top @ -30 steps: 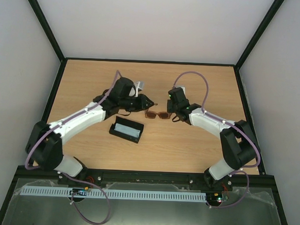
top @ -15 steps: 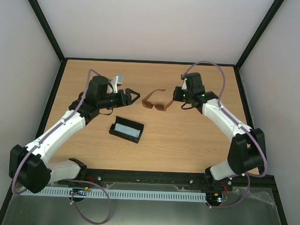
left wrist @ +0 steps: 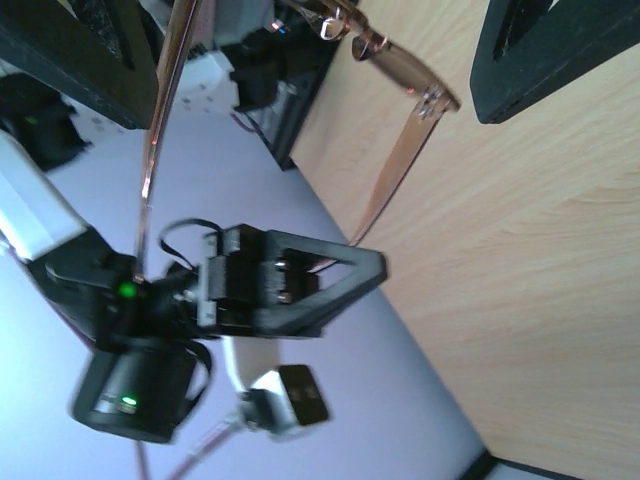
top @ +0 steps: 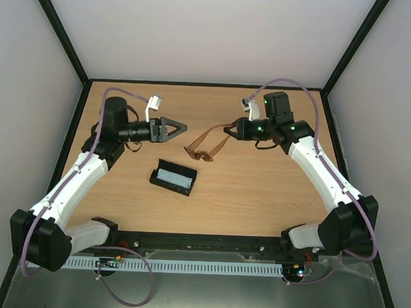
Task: Organize the sunglasses
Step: Pick up the sunglasses from the center of the board.
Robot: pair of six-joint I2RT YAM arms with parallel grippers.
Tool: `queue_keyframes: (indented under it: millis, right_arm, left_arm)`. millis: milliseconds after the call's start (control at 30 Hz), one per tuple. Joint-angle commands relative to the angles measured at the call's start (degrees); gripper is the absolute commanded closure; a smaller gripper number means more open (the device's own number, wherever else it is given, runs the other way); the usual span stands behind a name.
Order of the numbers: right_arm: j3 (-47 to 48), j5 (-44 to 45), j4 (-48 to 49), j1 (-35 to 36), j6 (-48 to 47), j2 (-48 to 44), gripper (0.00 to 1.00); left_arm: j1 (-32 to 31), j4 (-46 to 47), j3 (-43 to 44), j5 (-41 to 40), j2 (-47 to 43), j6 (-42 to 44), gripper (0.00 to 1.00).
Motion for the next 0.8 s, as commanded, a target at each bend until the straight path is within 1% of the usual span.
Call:
queue_keyframes:
  millis: [0, 67, 100, 167, 200, 233, 267, 300, 333, 367, 400, 467, 500, 533, 600, 767]
  right_arm:
    - [0.9, -11.5, -5.6, 0.1, -1.8, 0.2, 0.99]
    - [1.2, -10.8, -6.2, 0.1, -2.3, 0.6, 0.99]
    - [1.4, -10.0, -6.5, 0.1, -2.6, 0.7, 0.99]
    - [1.8, -6.9, -7.3, 0.1, -3.3, 1.1, 0.99]
    - [1.8, -5.6, -7.5, 0.1, -3.6, 1.3, 0.99]
    - [1.7, -5.2, -7.6, 0.2, -3.7, 1.4, 0.99]
    - [1.6, -5.1, -7.5, 0.1, -3.6, 1.6, 0.99]
    - [1.4, -5.2, -7.3, 0.1, -3.5, 1.8, 0.99]
    - [1.2, -5.1, -7.1, 0.1, -3.4, 1.9, 0.99]
    - [1.0, -5.0, -7.1, 0.2, -3.3, 2.0, 0.99]
    - [0.9, -5.1, -7.0, 0.1, -3.5, 2.1, 0.99]
    - [0.9, -5.2, -7.1, 0.4, -3.7, 2.0, 0.99]
    - [1.1, -5.1, -7.4, 0.5, -4.0, 2.1, 0.99]
    - [1.2, -4.7, -7.8, 0.9, -4.4, 2.2, 0.99]
    - [1.5, -3.2, -8.9, 1.6, -5.0, 2.7, 0.99]
    - [2.0, 1.1, -9.9, 2.8, -5.7, 3.3, 0.99]
  left_arm:
    - [0.1, 7.8, -1.3, 11.2, -1.2, -3.6, 0.11]
    - [0.0, 7.6, -1.5, 11.8, -1.2, -3.6, 0.13]
    - [-0.1, 7.3, -1.4, 11.7, -1.1, -3.4, 0.16]
    - [0.0, 6.2, -1.0, 11.3, -1.1, -3.3, 0.27]
    - [0.1, 6.2, -0.8, 11.3, -1.3, -3.8, 0.30]
    - [0.1, 6.4, -0.3, 11.3, -1.5, -4.4, 0.35]
    - [0.1, 7.0, 0.2, 11.3, -1.9, -4.9, 0.42]
    - [0.0, 8.3, 0.9, 11.7, -2.3, -6.2, 0.58]
    - [0.0, 9.2, 1.6, 11.9, -2.4, -7.4, 0.79]
    - [0.1, 9.1, 2.7, 12.1, -2.2, -7.8, 0.92]
    - [0.0, 9.3, 4.0, 12.4, -1.9, -8.3, 0.94]
    - [-0.7, 13.1, 5.1, 13.8, -1.3, -12.0, 0.91]
    - [-1.5, 17.0, 5.0, 15.0, -0.9, -15.3, 0.89]
    - [-2.5, 20.4, 4.9, 16.0, -0.3, -18.0, 0.88]
    - [-4.6, 23.9, 5.3, 17.1, 0.4, -21.2, 0.86]
    - [-8.7, 23.2, 6.5, 17.7, 1.9, -20.8, 0.84]
